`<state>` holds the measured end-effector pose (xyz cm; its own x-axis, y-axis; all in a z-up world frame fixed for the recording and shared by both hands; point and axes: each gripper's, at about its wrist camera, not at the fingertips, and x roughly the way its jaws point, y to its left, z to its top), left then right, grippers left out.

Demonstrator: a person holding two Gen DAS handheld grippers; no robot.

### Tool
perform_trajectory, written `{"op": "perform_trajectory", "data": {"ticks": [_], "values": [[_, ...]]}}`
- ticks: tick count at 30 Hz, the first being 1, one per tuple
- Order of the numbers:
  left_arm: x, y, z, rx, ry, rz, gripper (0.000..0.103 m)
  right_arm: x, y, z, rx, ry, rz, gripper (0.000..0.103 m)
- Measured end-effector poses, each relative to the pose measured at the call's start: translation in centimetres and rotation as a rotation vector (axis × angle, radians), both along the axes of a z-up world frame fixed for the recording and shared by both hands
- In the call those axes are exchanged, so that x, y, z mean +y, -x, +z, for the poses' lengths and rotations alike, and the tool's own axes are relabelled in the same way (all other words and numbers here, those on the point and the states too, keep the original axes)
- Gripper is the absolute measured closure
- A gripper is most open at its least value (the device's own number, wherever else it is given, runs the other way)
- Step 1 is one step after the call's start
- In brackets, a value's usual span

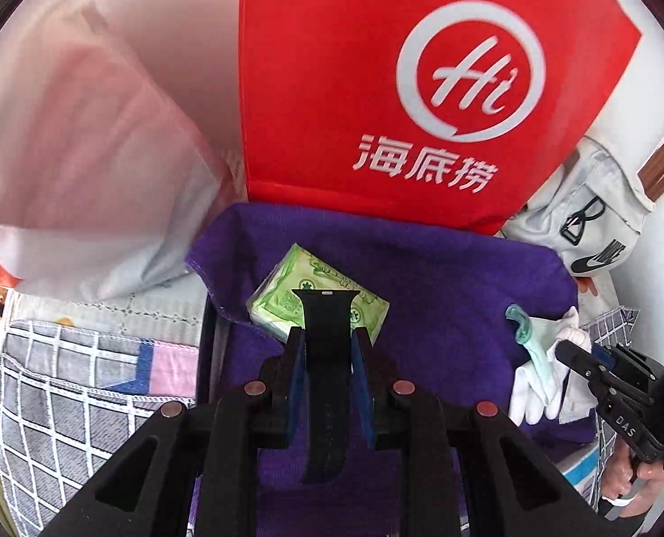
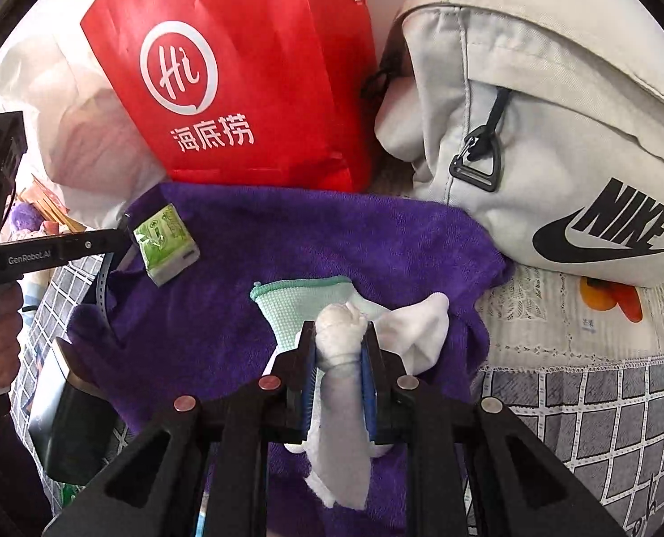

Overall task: Organize soft objects
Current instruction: 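Lower the white sock onto the purple towel with the right gripper while the left places the green packet there, then grasp the green snack packet with the left gripper while the right grasps the yellow Adidas pouch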

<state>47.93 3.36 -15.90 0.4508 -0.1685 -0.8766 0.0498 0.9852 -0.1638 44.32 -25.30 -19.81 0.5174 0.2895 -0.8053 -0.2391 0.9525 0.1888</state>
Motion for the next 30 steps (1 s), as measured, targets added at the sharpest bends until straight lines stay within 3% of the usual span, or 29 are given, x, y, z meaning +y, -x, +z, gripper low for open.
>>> {"op": "perform_trajectory", "data": {"ticks": [5, 10, 18, 23, 30], "values": [[-0.1, -0.7, -0.8, 0.015, 0.012, 0.005, 0.083, 0.0, -0.1, -0.2, 0.006, -0.022, 0.005, 0.081], [-0.4, -0.4, -1.0, 0.019, -0.007, -0.002, 0.083, 0.4, 0.2, 0.1, -0.010, -0.028, 0.019, 0.055], [-0.5, 1.9, 0.7, 0.008, -0.043, 0.010, 0.082, -0.1, 1.8, 2.4, -0.055, -0.049, -0.015, 0.053], [0.1, 5.1, 2.7, -0.037, -0.047, 0.040, 0.062, -0.1, 4.5, 4.8, -0.096, -0.048, -0.033, 0.053], [0.7, 10.9, 5.9, -0.100, -0.049, 0.043, 0.059, 1.3, 10.6, 7.3, -0.113, -0.031, -0.028, 0.052]]}}
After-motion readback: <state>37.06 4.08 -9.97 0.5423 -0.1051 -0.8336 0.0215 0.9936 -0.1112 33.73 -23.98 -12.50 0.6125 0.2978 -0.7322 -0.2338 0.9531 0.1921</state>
